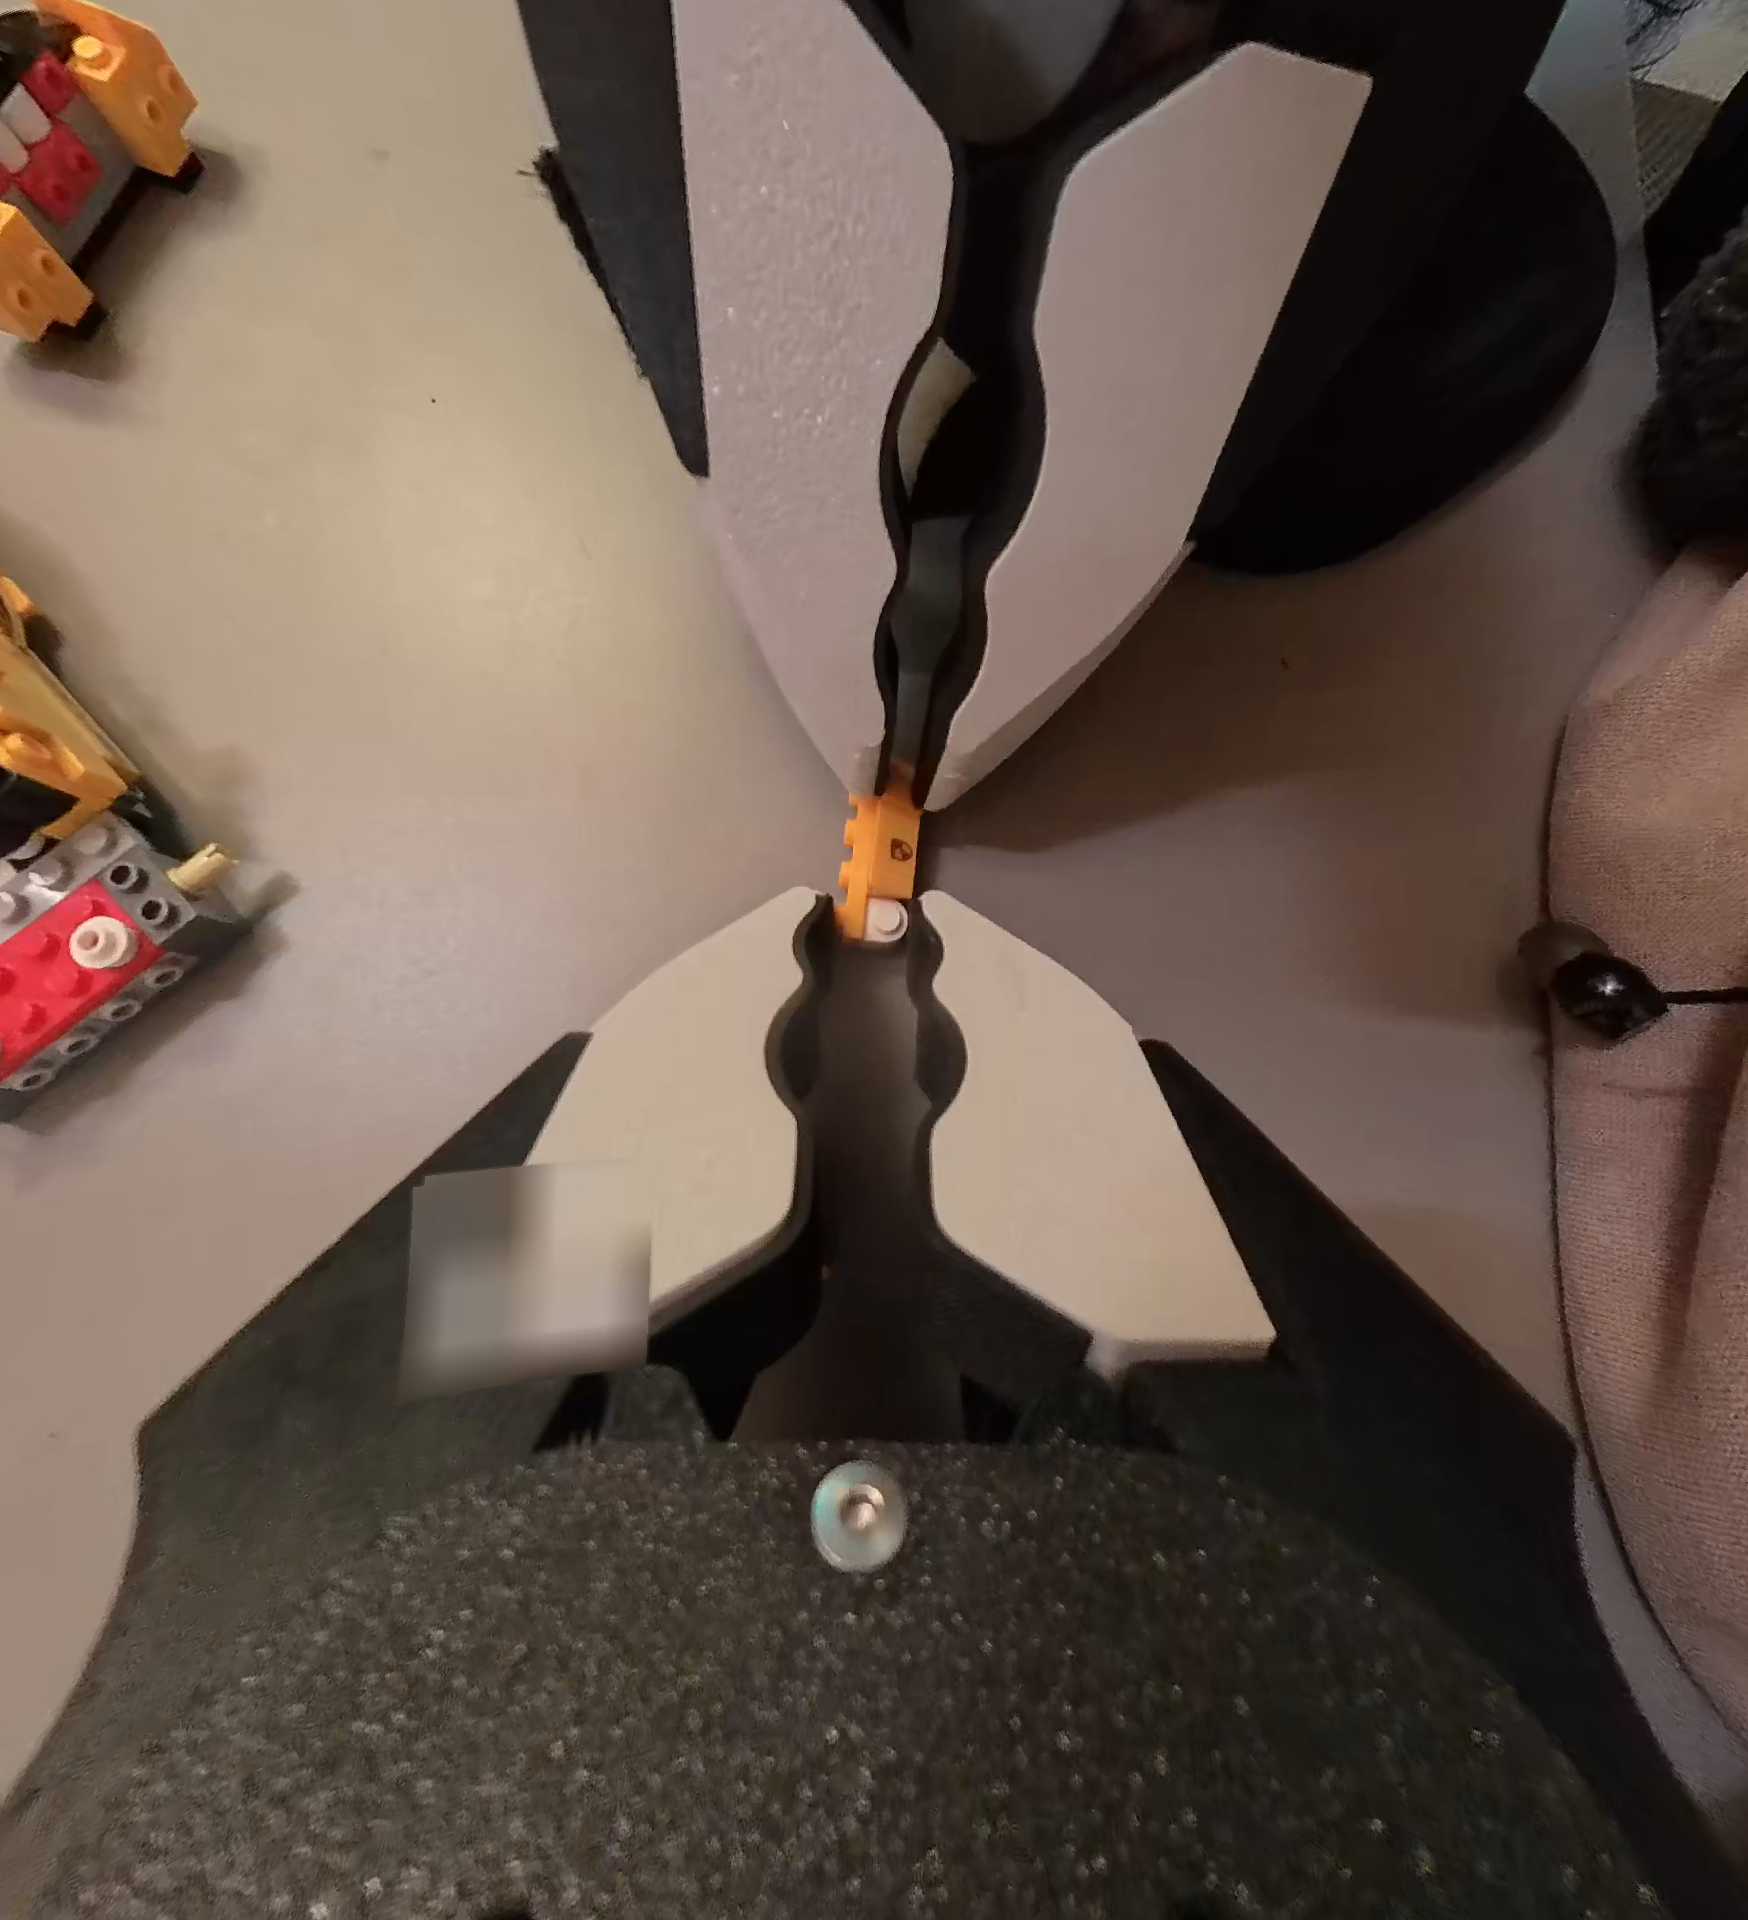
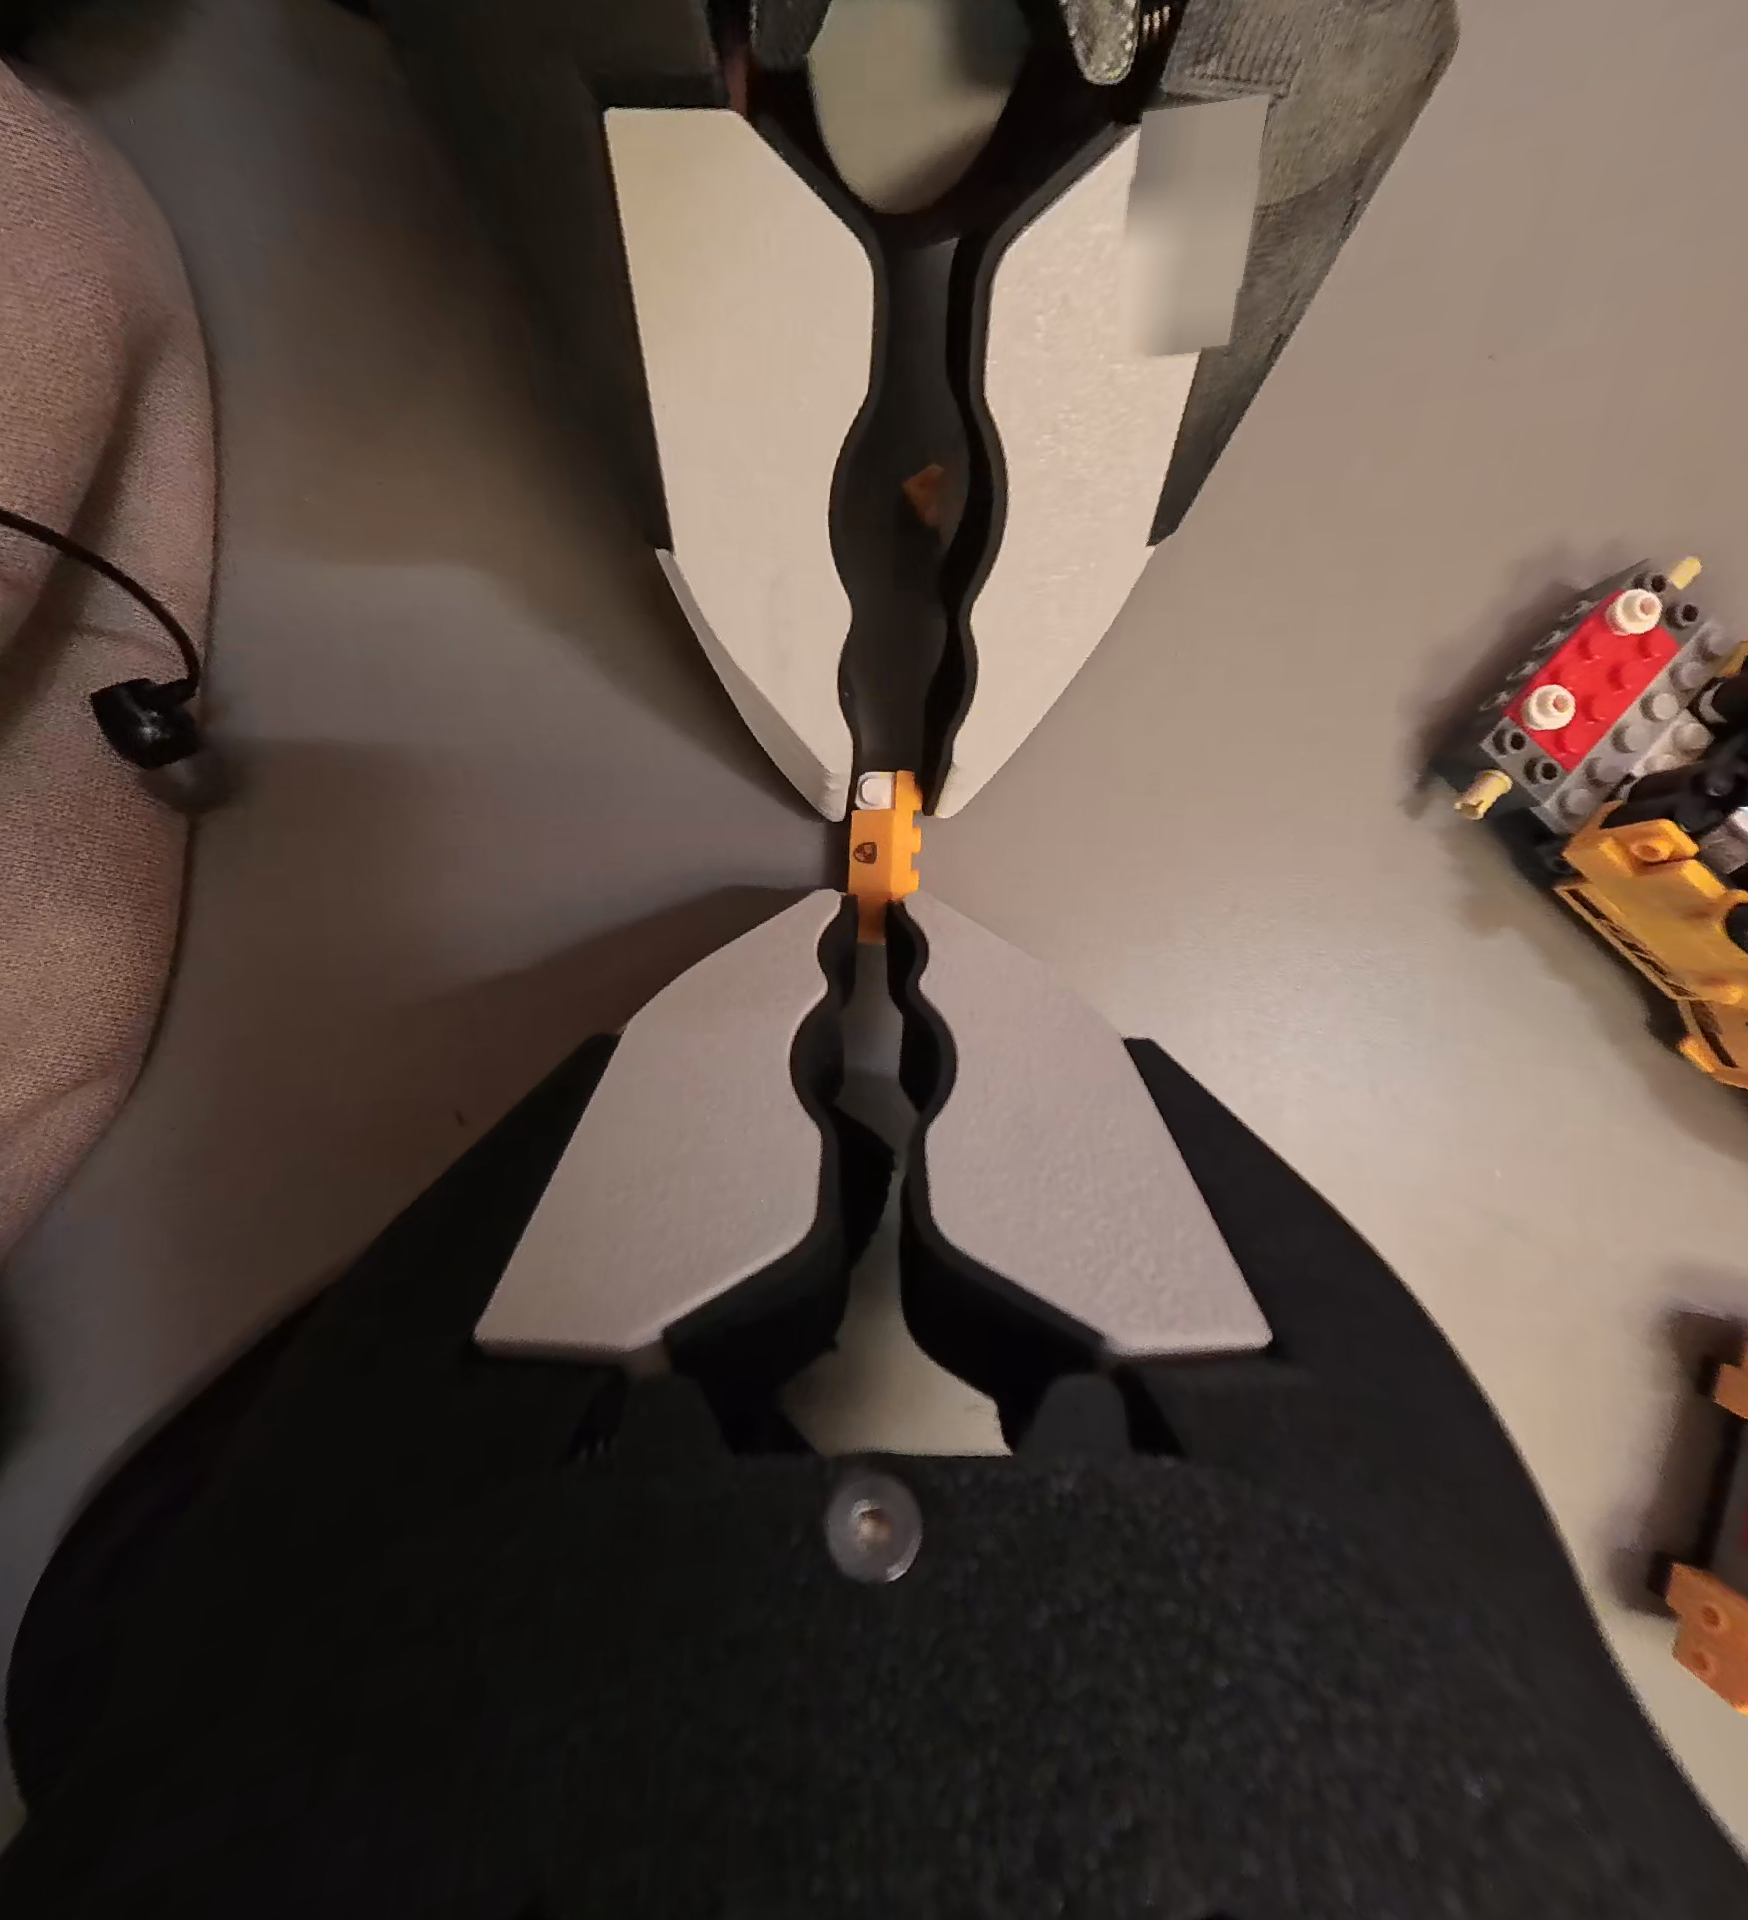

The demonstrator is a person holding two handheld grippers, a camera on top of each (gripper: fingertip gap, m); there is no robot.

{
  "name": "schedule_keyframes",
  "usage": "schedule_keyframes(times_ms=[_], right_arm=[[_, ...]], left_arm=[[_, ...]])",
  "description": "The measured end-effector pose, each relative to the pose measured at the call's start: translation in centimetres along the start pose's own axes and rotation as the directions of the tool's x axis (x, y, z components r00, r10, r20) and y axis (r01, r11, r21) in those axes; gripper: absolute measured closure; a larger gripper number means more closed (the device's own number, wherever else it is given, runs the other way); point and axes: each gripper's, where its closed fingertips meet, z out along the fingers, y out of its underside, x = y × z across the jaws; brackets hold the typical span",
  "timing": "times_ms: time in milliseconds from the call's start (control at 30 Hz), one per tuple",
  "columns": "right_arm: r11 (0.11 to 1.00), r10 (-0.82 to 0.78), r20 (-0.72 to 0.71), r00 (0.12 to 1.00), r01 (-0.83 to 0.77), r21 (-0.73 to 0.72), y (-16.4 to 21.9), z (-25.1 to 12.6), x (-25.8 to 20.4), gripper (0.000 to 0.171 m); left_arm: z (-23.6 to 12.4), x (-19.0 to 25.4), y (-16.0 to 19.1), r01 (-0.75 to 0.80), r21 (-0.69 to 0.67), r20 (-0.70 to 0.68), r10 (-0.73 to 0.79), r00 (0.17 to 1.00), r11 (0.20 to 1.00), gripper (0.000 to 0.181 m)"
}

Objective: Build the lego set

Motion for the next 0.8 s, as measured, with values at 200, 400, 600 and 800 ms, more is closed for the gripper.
schedule_keyframes(times_ms=[200, 400, 600, 800], right_arm=[[0.998, 0.058, 0.039, 0.998, -0.058, 0.017, 0.0, 0.0, 0.0, 0.166], [0.996, 0.082, 0.076, 0.994, -0.084, 0.017, 0.0, 0.1, 0.0, 0.166], [0.999, 0.049, 0.064, 0.997, -0.050, 0.015, -0.1, 0.1, -0.1, 0.166], [0.996, 0.057, 0.044, 0.997, -0.060, 0.073, -0.6, -1.0, -0.1, 0.150]], left_arm=[[0.0, 0.1, 0.0, -0.048, 0.009, 0.006, 0.048, 0.999, 0.999, 0.168], [0.0, 0.1, 0.1, -0.087, 0.014, 0.012, 0.087, 0.996, 0.996, 0.168], [0.0, 0.1, 0.1, -0.081, 0.019, 0.009, 0.081, 0.997, 0.997, 0.168], [-0.2, -0.2, 0.2, -0.070, 0.011, 0.025, 0.070, 0.997, 0.997, 0.168]])
